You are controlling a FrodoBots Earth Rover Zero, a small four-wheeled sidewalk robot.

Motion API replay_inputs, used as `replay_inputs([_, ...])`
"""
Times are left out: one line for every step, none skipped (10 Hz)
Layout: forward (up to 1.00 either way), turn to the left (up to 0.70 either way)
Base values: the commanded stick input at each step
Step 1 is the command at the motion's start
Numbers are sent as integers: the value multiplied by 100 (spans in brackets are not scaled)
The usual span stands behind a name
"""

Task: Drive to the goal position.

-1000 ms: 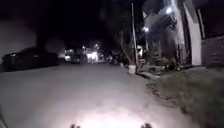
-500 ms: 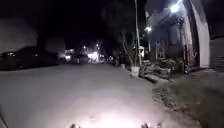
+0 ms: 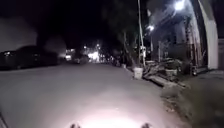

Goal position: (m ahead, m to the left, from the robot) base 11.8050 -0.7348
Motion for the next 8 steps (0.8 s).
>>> replay_inputs([70, 0])
replay_inputs([70, 0])
replay_inputs([70, 0])
replay_inputs([70, 0])
replay_inputs([70, 0])
replay_inputs([70, 0])
replay_inputs([70, 0])
replay_inputs([70, 0])
